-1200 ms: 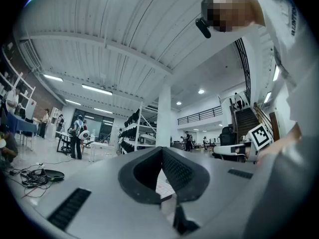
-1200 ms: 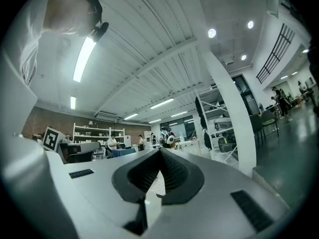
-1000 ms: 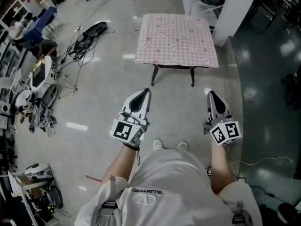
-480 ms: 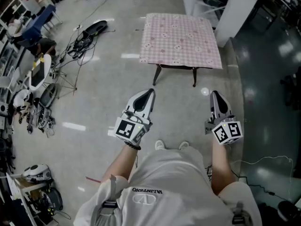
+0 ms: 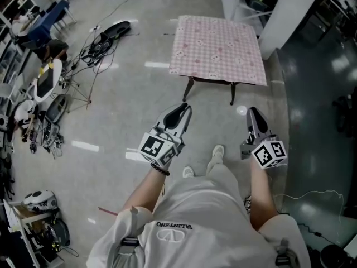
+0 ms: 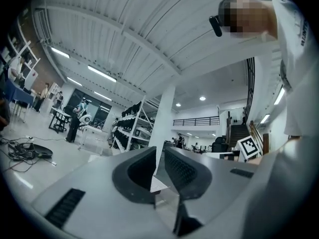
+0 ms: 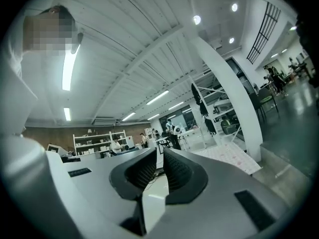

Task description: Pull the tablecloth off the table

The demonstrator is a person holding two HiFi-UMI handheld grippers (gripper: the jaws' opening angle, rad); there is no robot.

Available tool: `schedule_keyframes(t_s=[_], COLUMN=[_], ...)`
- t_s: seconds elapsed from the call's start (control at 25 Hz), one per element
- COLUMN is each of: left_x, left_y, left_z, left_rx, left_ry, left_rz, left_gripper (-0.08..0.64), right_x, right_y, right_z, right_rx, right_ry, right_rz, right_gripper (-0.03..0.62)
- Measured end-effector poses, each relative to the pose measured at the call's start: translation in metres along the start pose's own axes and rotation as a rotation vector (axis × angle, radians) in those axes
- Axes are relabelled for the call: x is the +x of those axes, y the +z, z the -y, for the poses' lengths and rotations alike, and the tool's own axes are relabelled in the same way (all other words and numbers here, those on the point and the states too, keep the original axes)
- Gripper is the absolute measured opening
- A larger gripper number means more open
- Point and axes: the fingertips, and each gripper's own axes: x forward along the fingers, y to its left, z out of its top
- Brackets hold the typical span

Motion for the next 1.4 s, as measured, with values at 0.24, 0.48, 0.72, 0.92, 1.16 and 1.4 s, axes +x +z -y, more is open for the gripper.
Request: schedule_keyframes(t_s=[0.24,0.48,0.72,0.92,1.16,1.4], left_x=[0.017,0.046,0.096,0.147,0.206,0.248], left_y=[-0.014,-0.033,-0.068,-0.090,-0.129,-0.179], left_z=[-0.007,-0.020,-0.035,-0.045,-0.062,-0.082], left_rx=[-0.020,-0.029,-0.116,-0.166,-0.289,-0.490], left_ry=[0.013,0.028,0.051,0.069,0.100,0.168], left_rz=[-0.024,-0.062,-0.111,-0.144,-0.185,-0.204], left_gripper=[0.094,0.112,0.114,0.114,0.114,0.117], right_x=[0.016,0.039,0.068,0.100,0.140,0.176], right_y=[-0.009,-0.023,-0.035,-0.041,-0.064,-0.094], right_z=[0.014,0.043,0.096,0.145,0.199,0.248], right_rx=[0.016,0.075,0.157,0.222,0.379,0.605], right_ry=[0.012,0.013,0.010,0.022,0.042,0.055], right_rz=[-0.020,-0.042,-0.083,-0.122,-0.180,-0.217], right_gripper=[0.074,0.084,0.089,0.091,0.091,0.094])
